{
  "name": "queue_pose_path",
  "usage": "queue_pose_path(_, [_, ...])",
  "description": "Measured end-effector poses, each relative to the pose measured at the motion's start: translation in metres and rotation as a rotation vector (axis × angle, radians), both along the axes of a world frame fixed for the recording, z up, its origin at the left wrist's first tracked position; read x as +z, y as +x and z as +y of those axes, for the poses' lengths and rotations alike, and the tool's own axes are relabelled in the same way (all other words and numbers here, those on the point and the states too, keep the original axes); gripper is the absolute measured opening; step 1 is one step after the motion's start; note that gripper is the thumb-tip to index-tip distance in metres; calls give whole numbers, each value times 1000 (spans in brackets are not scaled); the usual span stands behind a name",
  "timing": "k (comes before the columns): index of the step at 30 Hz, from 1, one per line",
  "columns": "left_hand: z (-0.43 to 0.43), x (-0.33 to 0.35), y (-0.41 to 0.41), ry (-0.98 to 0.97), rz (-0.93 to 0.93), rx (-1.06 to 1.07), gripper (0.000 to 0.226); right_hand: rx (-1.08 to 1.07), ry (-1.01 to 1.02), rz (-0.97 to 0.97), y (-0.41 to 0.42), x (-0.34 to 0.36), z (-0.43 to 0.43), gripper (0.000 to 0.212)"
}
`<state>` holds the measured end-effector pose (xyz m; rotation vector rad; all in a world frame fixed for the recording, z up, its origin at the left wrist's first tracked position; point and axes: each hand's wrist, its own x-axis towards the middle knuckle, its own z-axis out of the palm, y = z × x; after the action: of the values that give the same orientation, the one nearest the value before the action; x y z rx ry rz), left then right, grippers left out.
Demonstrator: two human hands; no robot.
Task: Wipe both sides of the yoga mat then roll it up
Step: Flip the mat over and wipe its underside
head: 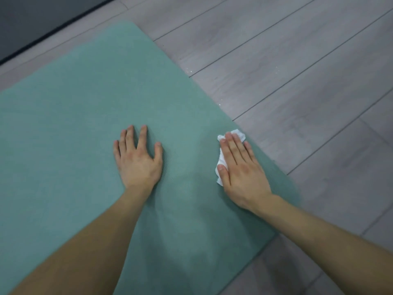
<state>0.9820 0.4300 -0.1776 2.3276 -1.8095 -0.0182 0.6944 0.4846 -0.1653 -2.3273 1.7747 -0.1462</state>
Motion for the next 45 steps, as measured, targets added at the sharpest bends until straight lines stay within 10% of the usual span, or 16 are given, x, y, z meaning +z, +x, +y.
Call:
queue_pose_path(15, [4,2,-3,-112,11,19,54,38,65,-2,178,-2,-265,72])
queue_pose_path(33, [4,13,-10,-137,-62,34,49,72,23,-12,-36,-3,46,69])
queue_pose_path(45, [79,69,-77,577,-16,-124,140,-25,75,-59,24,-7,-61,74])
